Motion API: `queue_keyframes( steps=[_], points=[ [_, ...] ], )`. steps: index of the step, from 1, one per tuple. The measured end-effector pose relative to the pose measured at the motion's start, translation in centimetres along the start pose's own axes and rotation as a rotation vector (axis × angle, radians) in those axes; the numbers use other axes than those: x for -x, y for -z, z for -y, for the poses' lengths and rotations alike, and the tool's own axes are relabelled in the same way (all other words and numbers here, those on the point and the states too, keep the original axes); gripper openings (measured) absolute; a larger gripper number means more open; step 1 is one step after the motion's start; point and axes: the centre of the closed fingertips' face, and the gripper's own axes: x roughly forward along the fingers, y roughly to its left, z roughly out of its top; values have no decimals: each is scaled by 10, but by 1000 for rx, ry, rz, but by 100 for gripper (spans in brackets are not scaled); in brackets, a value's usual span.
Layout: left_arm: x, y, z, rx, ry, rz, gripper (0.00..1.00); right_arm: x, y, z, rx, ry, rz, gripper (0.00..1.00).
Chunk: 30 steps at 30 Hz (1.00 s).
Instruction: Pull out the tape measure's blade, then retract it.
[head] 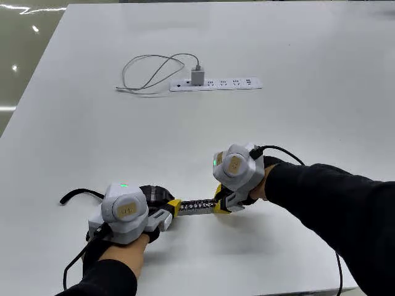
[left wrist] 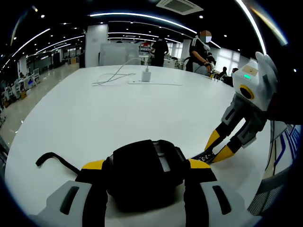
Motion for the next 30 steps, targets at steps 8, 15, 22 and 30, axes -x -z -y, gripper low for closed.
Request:
queue_keyframes(
  steps=[8, 15, 22, 30],
  points=[
    [0, 0, -1, 3, 2, 2, 61, -2, -3, 0, 1, 1, 3, 10],
    [0, 0, -1, 5, 4, 3, 61, -3, -6, 0, -8, 3, 4, 10],
    [1, 0, -1, 10, 11, 5, 61, -6, -11, -2, -6, 2, 15, 10],
    [1, 0, 0, 13, 14, 6, 61, -10, -19, -4, -8, -3, 29, 10]
  ],
)
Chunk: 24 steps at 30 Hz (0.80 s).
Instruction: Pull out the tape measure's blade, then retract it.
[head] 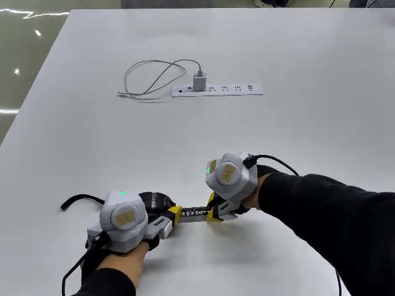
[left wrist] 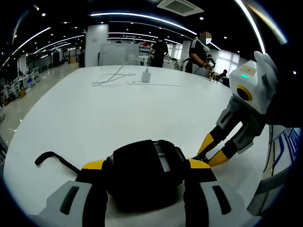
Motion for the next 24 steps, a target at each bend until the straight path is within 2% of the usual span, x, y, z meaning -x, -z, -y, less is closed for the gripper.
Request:
queue_keyframes(
  steps=[24],
  points=[
    [0, 0, 0, 0, 1, 1, 61, -6, -11, -2, -30, -9, 45, 10]
  ],
)
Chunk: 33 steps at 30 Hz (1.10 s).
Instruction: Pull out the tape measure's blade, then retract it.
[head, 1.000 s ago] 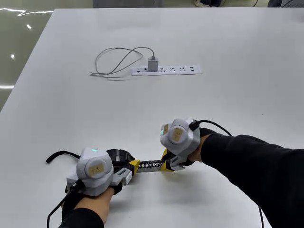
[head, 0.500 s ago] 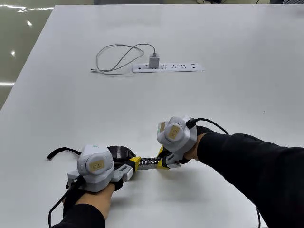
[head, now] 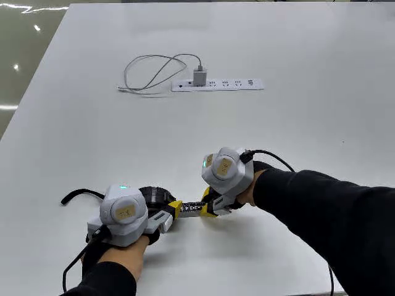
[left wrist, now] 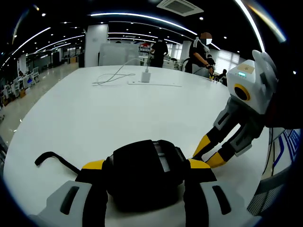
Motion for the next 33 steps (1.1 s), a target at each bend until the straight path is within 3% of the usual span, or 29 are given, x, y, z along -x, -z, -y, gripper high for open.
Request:
queue_keyframes(
  steps=[33],
  points=[
    [1, -1, 0, 4, 5, 1, 61, -9, -14, -4, 33, 7, 3, 10]
  ],
)
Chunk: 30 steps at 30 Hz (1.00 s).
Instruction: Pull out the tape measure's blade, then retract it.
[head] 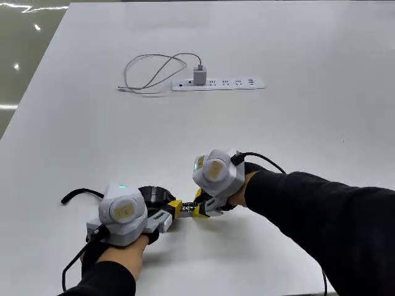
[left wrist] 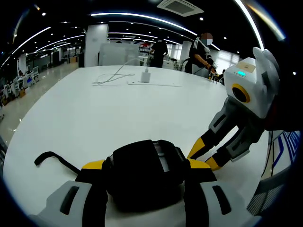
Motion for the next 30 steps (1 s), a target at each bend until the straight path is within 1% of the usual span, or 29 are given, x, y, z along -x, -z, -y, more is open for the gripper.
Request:
queue_keyframes(
  steps=[10, 19, 22, 30],
  points=[
    [0, 0, 0, 1, 4, 2, 61, -3, -6, -1, -7, -7, 9, 10],
    [-1, 0, 0, 2, 3, 5, 61, -6, -9, -2, 6, -7, 9, 10],
    [0, 0, 0, 2, 4, 4, 61, -6, -10, -2, -6, -13, 9, 10],
    [0, 0, -1, 5, 3, 5, 61, -9, -12, -2, 13, -15, 10, 10]
  ],
)
